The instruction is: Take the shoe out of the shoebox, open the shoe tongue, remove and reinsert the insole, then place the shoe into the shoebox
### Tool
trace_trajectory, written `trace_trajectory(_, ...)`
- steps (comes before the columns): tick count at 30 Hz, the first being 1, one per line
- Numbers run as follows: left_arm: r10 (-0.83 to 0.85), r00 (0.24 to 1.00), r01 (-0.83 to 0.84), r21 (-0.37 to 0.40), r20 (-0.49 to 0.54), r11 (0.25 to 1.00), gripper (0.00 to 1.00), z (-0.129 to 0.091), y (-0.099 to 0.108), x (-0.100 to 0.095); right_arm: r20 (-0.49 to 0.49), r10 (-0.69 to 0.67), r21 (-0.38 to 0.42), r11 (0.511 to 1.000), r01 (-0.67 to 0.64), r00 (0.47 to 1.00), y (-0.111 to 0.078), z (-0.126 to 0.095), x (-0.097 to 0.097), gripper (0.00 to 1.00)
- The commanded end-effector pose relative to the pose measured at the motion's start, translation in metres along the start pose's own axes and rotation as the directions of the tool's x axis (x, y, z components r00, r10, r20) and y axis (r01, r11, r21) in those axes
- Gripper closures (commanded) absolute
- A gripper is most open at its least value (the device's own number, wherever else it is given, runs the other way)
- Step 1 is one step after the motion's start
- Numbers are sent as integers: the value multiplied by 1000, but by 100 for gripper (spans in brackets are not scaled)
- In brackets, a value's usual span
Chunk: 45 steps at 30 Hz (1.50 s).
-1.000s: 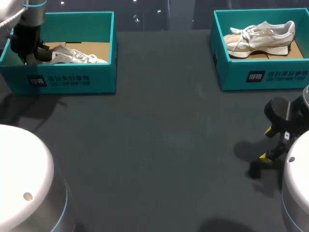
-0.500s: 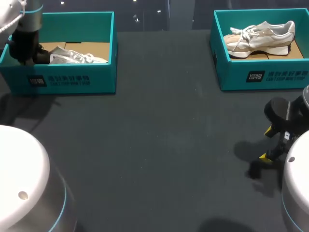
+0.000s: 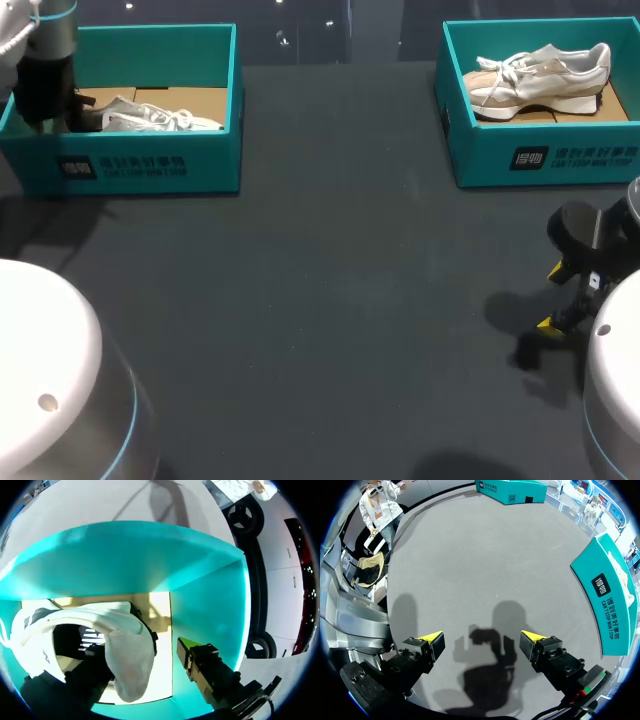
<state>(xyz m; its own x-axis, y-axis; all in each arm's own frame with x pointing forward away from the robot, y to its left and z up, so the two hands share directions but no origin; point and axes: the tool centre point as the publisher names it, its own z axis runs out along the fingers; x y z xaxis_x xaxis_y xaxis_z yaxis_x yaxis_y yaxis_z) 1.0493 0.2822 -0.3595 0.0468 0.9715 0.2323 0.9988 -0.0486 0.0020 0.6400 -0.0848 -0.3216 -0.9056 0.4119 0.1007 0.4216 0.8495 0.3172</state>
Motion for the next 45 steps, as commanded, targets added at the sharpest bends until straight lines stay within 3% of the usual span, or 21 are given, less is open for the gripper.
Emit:
trace_trajectory(1,-4,1000,4,-16,18,1000,0,-17,-7,2,2,-1,0,1000,1,1000,-1,0,1,0)
trace_trajectory(11,-35,997,39,-56,72,998,0,-70,-14,-1,2,-1,0,1000,1,1000,-1,0,1,0)
trace_trajectory(18,-55,993,59,-36,101,998,0,-122,-27,13,2,-1,0,1000,1,1000,-1,0,1,0)
trace_trajectory(25,-38,992,41,-23,117,999,0,-158,-36,28,2,-1,0,1000,1,1000,-1,0,1,0)
trace_trajectory(31,-37,991,41,-29,132,999,0,-172,-45,36,2,-1,0,1000,1,1000,-1,0,1,0)
trace_trajectory(45,-15,989,15,0,145,1000,0,-180,-54,43,2,-1,0,1000,1,1000,-1,0,1,0)
